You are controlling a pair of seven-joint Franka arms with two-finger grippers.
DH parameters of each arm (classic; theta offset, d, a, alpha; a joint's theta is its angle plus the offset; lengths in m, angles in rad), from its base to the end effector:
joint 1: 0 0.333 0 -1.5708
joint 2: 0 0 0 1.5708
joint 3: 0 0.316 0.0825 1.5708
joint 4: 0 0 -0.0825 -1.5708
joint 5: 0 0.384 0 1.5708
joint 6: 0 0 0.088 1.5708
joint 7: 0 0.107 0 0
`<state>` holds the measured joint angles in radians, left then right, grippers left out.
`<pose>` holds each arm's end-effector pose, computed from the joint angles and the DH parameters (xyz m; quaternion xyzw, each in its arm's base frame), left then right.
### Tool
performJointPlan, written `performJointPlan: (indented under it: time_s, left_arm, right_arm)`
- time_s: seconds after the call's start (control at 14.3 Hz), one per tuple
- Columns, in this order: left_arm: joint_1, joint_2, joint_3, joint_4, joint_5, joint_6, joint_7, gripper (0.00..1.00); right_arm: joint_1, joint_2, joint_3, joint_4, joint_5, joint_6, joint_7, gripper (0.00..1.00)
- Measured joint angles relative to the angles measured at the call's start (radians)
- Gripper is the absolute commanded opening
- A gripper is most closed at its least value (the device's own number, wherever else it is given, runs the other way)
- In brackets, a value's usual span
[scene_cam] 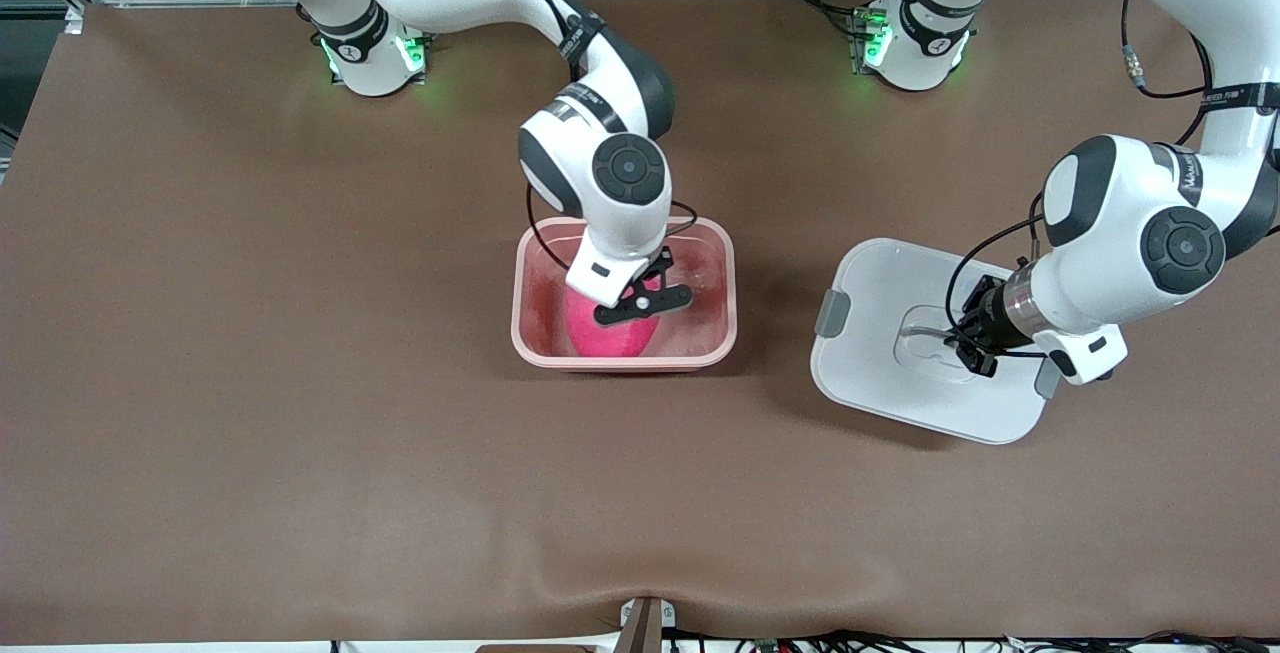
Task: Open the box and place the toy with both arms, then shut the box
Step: 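Lower the plush into the pink tray and open the right gripper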
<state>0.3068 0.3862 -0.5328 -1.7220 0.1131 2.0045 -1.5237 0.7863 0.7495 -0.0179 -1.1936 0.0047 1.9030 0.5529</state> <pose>0.6337 -0.1069 0.3832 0.8025 0.5945 -0.0505 0.0111 0.5344 0.5220 0.3349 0.9938 0.1090 -0.0134 0.0154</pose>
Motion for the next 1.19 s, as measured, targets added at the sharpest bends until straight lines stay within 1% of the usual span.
performJointPlan:
  time_s: [0.35, 0.56, 0.63, 0.7, 0.77, 0.84, 1.19]
  left_arm:
    - [0.000, -0.001, -0.006, -0.011, 0.000, -0.007, 0.005, 0.00]
    - [-0.001, -0.004, -0.022, -0.011, -0.031, -0.008, 0.004, 0.00]
    - [-0.001, -0.006, -0.027, -0.011, -0.036, -0.009, 0.002, 0.00]
    - [-0.001, -0.008, -0.031, -0.011, -0.037, -0.009, 0.001, 0.00]
    - [-0.001, -0.010, -0.034, -0.011, -0.038, -0.011, -0.001, 0.00]
    - [-0.001, -0.011, -0.037, -0.011, -0.038, -0.017, -0.004, 0.00]
    - [-0.001, -0.021, -0.042, -0.011, -0.038, -0.037, -0.008, 0.00]
  right_arm:
    - [0.044, 0.035, 0.001, -0.018, 0.001, 0.127, 0.166, 0.00]
    - [0.054, 0.061, 0.002, -0.020, 0.001, 0.199, 0.229, 0.00]
    - [0.056, 0.067, 0.002, -0.020, 0.001, 0.211, 0.238, 0.02]
    - [0.057, 0.073, 0.003, -0.020, 0.001, 0.215, 0.244, 0.35]
    - [0.058, 0.077, 0.003, -0.020, 0.001, 0.216, 0.247, 0.94]
    - [0.058, 0.079, 0.003, -0.020, 0.002, 0.216, 0.248, 1.00]
    - [0.058, 0.076, -0.002, -0.014, 0.001, 0.216, 0.248, 1.00]
